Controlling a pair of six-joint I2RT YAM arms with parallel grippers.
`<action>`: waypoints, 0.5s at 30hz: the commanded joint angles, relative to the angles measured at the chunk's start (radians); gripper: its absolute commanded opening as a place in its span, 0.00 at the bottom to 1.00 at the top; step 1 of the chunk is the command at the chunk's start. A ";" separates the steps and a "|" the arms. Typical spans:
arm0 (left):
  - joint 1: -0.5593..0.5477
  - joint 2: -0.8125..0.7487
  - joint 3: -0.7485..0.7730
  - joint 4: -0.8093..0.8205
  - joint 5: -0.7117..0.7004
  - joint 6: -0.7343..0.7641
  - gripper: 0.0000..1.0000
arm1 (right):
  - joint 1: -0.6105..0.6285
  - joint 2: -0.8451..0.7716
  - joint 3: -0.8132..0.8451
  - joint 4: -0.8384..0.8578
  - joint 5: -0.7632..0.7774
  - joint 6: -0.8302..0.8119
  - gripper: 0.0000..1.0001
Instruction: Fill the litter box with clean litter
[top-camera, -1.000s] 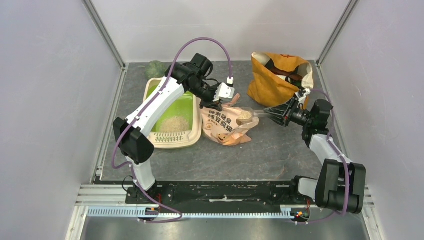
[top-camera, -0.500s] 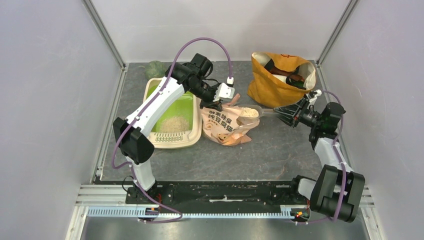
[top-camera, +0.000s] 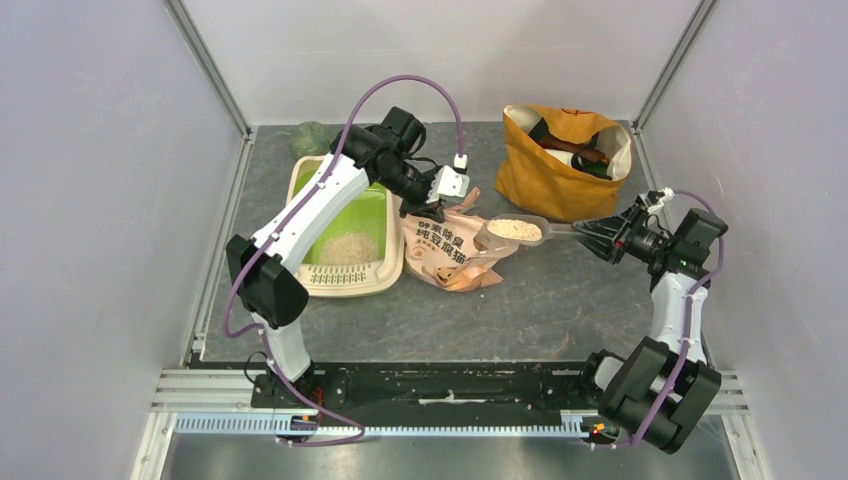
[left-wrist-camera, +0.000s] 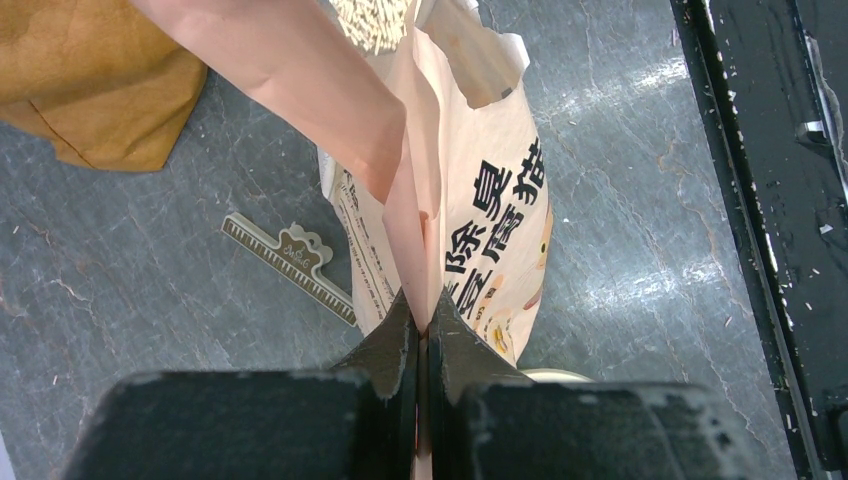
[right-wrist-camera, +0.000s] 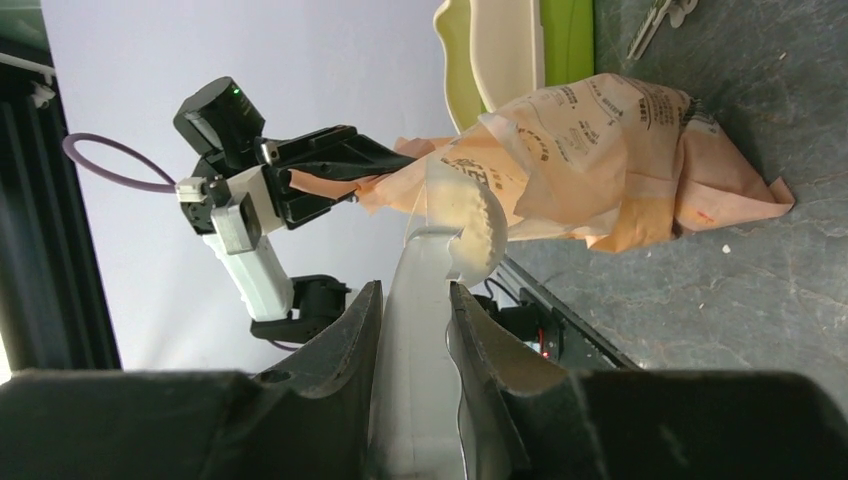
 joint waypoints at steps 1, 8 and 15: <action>-0.002 -0.006 0.026 -0.016 0.026 -0.025 0.02 | -0.029 -0.023 0.076 -0.128 -0.094 -0.062 0.00; -0.001 -0.009 0.028 -0.015 0.016 -0.030 0.02 | -0.039 -0.020 0.179 -0.235 -0.108 -0.102 0.00; 0.001 -0.034 0.031 0.008 -0.018 -0.044 0.12 | -0.066 0.001 0.312 -0.309 -0.131 -0.086 0.00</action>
